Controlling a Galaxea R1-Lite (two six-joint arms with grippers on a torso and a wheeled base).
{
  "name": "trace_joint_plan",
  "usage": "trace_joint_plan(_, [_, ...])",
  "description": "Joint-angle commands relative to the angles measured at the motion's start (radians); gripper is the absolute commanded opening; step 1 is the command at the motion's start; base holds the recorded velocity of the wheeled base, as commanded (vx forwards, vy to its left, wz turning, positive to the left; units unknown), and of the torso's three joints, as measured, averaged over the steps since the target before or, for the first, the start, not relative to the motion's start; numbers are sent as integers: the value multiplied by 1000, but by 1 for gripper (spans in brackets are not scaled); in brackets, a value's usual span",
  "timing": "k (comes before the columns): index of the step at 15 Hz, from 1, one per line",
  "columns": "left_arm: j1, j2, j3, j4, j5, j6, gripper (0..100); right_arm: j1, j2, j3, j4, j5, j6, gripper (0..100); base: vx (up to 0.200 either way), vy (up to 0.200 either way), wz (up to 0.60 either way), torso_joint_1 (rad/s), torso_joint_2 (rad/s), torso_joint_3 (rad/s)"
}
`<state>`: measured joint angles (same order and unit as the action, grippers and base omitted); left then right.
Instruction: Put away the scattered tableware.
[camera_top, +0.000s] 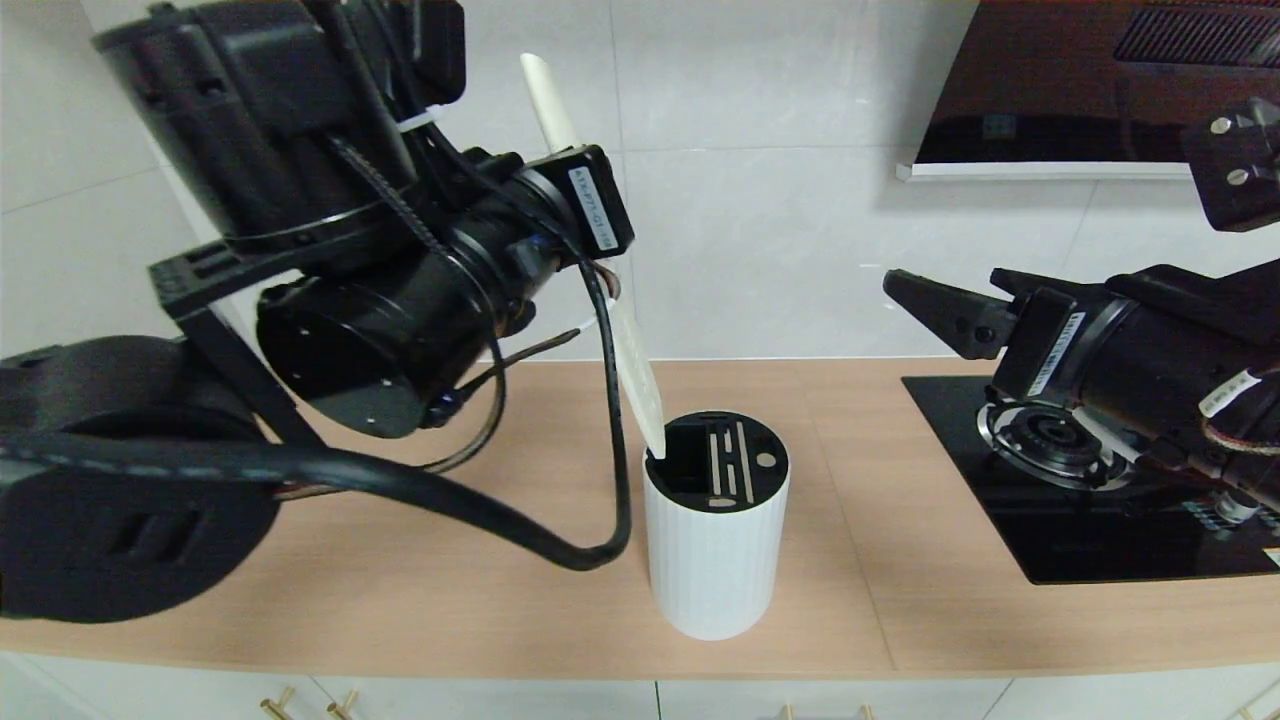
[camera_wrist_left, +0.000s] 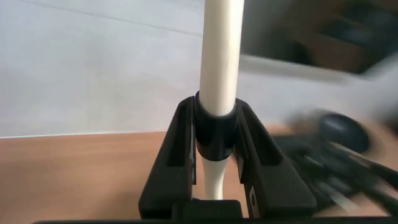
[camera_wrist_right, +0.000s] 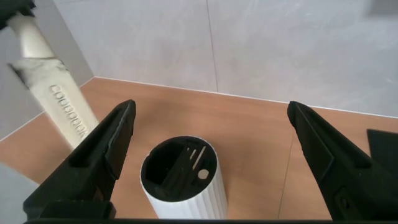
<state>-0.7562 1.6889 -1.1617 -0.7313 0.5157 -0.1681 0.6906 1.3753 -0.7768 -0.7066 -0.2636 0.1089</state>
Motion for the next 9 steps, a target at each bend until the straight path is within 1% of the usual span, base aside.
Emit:
trace_joint_plan(1, [-46,137,-32,-115,112,67,0,0,14,2,-1,0,0,100,0,0,0,0,0,0])
trace_joint_plan(2, [-49,178,-32,-200,133,107,0,0,16,2,-1,-2,-2,100,0,0,0,0,0,0])
trace_joint_plan(4, [-49,212,-23,-270,158,176,0,0,19,4,-1,-2,-2,100,0,0,0,0,0,0])
trace_joint_plan(5, [-61,221,-13,-275,176,196,0,0,24,4,-2,-2,-2,100,0,0,0,0,0,0])
trace_joint_plan(6, [-65,224,-7,-275,176,200,0,0,25,4,-2,-2,-2,100,0,0,0,0,0,0])
trace_joint_plan(9, [-65,252,-10,-280,176,200,0,0,25,5,-2,-2,-2,100,0,0,0,0,0,0])
